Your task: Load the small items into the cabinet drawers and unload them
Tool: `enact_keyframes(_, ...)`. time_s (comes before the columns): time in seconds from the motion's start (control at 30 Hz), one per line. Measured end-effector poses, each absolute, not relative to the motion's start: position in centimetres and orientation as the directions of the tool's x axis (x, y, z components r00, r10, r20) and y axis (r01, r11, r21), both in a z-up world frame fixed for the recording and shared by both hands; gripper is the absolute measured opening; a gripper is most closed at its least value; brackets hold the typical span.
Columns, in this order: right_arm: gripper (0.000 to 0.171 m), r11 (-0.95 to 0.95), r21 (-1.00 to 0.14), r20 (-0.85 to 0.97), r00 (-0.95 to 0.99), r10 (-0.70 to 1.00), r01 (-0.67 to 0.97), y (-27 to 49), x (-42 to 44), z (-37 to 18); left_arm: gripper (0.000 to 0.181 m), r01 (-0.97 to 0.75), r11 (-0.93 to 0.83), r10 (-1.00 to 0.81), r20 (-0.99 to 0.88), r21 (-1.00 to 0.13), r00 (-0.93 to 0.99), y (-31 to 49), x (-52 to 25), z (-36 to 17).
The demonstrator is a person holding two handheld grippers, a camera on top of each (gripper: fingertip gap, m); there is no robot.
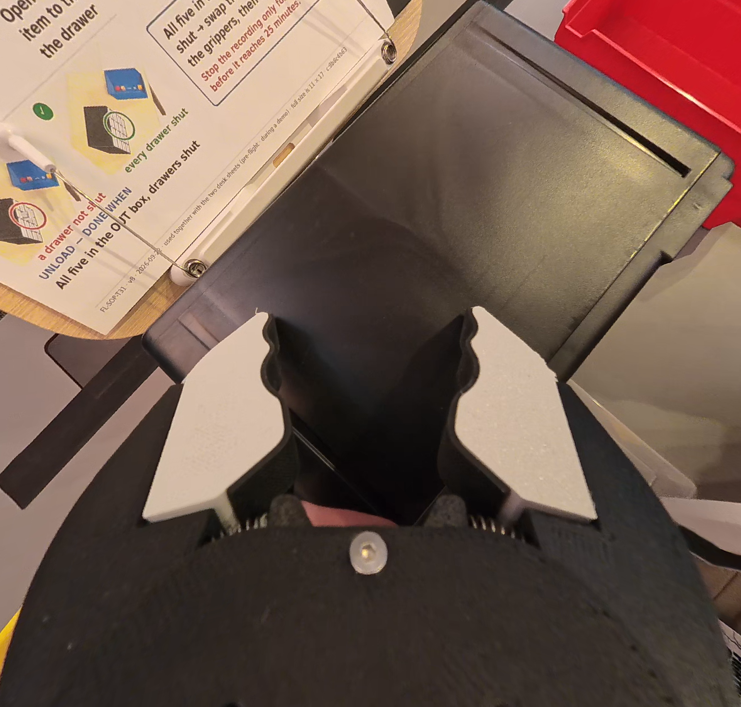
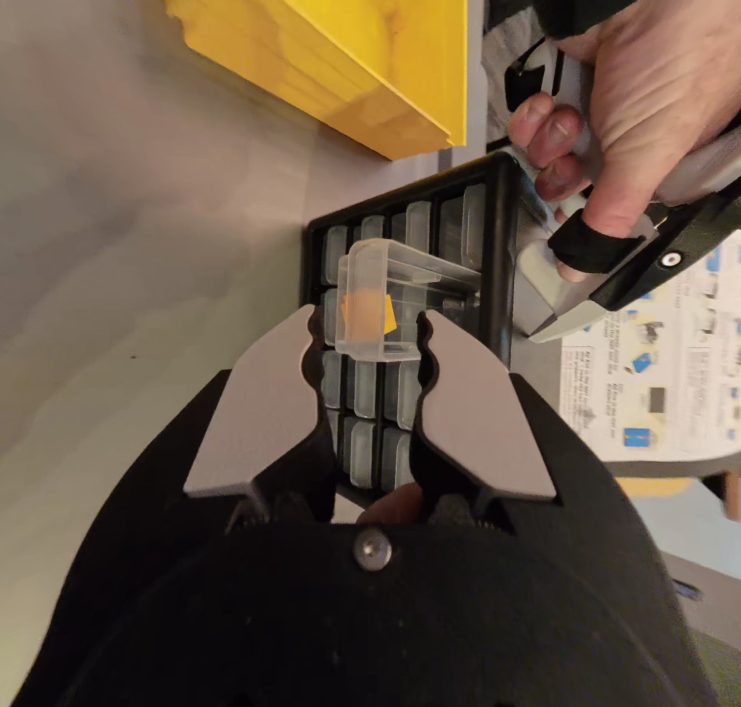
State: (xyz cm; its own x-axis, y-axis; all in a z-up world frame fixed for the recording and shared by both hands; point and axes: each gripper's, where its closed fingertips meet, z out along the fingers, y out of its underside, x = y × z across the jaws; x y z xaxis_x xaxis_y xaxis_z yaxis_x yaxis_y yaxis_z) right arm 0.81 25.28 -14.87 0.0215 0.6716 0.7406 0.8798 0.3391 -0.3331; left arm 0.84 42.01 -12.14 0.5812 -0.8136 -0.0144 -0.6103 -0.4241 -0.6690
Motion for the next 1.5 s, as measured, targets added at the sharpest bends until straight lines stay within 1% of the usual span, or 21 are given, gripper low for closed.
enact_keyframes(0.03,0.043,0.337,-0.364,0.713,0.027,0.700,0.868,25.1,0.8,-14.4,0.087,-0.610,-0.424,-0.814,-0.014,-0.669,0.581,42.0,0.8,-12.1)
enact_keyframes(0.13,0.044,0.265,-0.445,0.617,0.079,0.783,0.856,26.1,1.1,-12.6,0.087,-0.612,-0.425,-0.814,-0.015,-0.667,0.581,42.0,0.9,-12.1)
enact_keyframes(0.23,0.045,0.203,-0.471,0.496,0.068,0.865,0.858,27.6,1.3,-12.3,0.087,-0.613,-0.427,-0.814,-0.014,-0.665,0.581,42.0,0.9,-12.1)
enact_keyframes(0.3,0.045,0.193,-0.444,0.450,0.031,0.893,0.875,28.3,1.2,-12.8,0.087,-0.611,-0.427,-0.813,-0.013,-0.666,0.582,42.0,0.9,-12.1)
enact_keyframes(0.37,0.046,0.175,-0.386,0.386,-0.014,0.922,0.906,28.5,1.3,-13.8,0.087,-0.611,-0.428,-0.812,-0.014,-0.666,0.583,42.0,0.8,-12.1)
enact_keyframes(0.47,0.042,0.176,-0.320,0.337,-0.062,0.939,0.931,28.9,1.3,-14.8,0.087,-0.613,-0.430,-0.812,-0.014,-0.663,0.584,42.0,0.8,-12.1)
enact_keyframes(0.6,0.038,0.173,-0.288,0.243,-0.103,0.964,0.942,28.7,1.1,-15.3,0.087,-0.617,-0.431,-0.813,-0.015,-0.659,0.583,42.0,0.8,-12.1)
enact_keyframes(0.7,0.034,0.180,-0.276,0.247,-0.111,0.963,0.944,29.0,0.8,-15.4,0.087,-0.617,-0.431,-0.812,-0.014,-0.658,0.583,42.0,0.8,-12.1)
enact_keyframes(0.77,0.026,0.193,-0.257,0.309,-0.109,0.945,0.947,29.6,0.9,-15.3,0.087,-0.616,-0.430,-0.813,-0.014,-0.660,0.582,42.0,0.8,-12.1)
enact_keyframes(0.8,0.024,0.191,-0.238,0.346,-0.101,0.933,0.952,30.0,1.0,-15.2,0.087,-0.617,-0.429,-0.813,-0.015,-0.660,0.582,42.0,0.8,-12.1)
enact_keyframes(0.83,0.028,0.197,-0.229,0.376,-0.100,0.921,0.953,30.1,1.1,-15.1,0.087,-0.616,-0.429,-0.813,-0.014,-0.660,0.582,42.0,0.8,-12.1)
enact_keyframes(0.9,0.031,0.211,-0.247,0.427,-0.089,0.900,0.946,30.3,0.8,-14.5,0.087,-0.616,-0.429,-0.814,-0.014,-0.661,0.581,42.0,0.9,-12.1)
enact_keyframes(0.97,0.034,0.209,-0.282,0.398,-0.084,0.914,0.936,29.8,0.7,-14.3,0.087,-0.615,-0.428,-0.813,-0.014,-0.662,0.582,42.0,0.9,-12.1)
enact_keyframes(1.03,0.038,0.233,-0.288,0.370,-0.116,0.922,0.929,29.2,0.8,-14.1,0.087,-0.615,-0.429,-0.813,-0.014,-0.662,0.582,42.0,0.8,-12.1)
enact_keyframes(1.1,0.036,0.262,-0.264,0.335,-0.167,0.927,0.928,28.6,0.9,-14.5,0.087,-0.617,-0.429,-0.814,-0.014,-0.660,0.581,42.0,0.9,-12.1)
enact_keyframes(1.27,0.036,0.299,-0.147,0.296,-0.247,0.923,0.943,29.1,1.0,-16.0,0.087,-0.618,-0.431,-0.813,-0.013,-0.657,0.582,42.0,0.8,-12.1)
enact_keyframes(1.3,0.035,0.306,-0.131,0.289,-0.259,0.922,0.943,29.2,1.1,-16.3,0.087,-0.618,-0.432,-0.813,-0.013,-0.657,0.582,42.0,0.8,-12.2)
enact_keyframes(1.37,0.023,0.319,-0.130,0.280,-0.274,0.920,0.939,29.3,0.8,-16.8,0.088,-0.619,-0.432,-0.813,-0.013,-0.656,0.582,42.0,0.8,-12.1)
enact_keyframes(1.5,0.020,0.321,-0.168,0.315,-0.258,0.913,0.932,29.4,0.4,-16.4,0.087,-0.619,-0.429,-0.815,-0.014,-0.657,0.580,42.0,0.8,-12.1)
